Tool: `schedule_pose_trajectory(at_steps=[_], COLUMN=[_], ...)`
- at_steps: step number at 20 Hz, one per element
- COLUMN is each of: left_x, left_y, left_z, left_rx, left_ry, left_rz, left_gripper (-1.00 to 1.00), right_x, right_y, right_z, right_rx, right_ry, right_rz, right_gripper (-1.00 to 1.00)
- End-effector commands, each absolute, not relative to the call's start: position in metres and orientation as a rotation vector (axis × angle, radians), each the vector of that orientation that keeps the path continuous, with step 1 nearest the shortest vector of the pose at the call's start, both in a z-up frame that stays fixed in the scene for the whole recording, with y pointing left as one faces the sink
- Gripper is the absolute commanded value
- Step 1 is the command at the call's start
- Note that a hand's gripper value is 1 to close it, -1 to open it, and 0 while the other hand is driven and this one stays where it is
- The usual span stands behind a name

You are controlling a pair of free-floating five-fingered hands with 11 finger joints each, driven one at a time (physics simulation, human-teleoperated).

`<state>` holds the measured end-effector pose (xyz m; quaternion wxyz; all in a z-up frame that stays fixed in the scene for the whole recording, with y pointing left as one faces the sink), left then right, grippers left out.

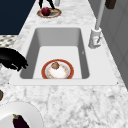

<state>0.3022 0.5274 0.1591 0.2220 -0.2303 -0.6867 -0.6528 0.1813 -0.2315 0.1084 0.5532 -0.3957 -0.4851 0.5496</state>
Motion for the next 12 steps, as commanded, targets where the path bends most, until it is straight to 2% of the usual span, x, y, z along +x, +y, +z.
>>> schedule_pose_trajectory(at_steps=[1, 8, 10, 12], left_x=[0.302, 0.301, 0.307, 0.318], left_y=[0.506, 0.496, 0.49, 0.508], left_z=[0.149, 0.122, 0.124, 0.126], left_rx=[-0.533, -0.582, -0.525, -0.618], left_ry=[-1.945, -1.854, -1.849, -1.818], left_rz=[-1.813, -1.826, -1.854, -1.843], left_gripper=[-1.0, -1.0, -1.0, -1.0], right_x=[0.181, 0.181, 0.181, 0.181], right_y=[-0.232, -0.232, -0.232, -0.232], right_z=[0.108, 0.108, 0.108, 0.108], right_rx=[-0.935, -0.935, -0.935, -0.935], right_ry=[-1.147, -1.147, -1.147, -1.147], right_rz=[1.299, 1.299, 1.299, 1.299], right_gripper=[0.0, 0.0, 0.0, 0.0])
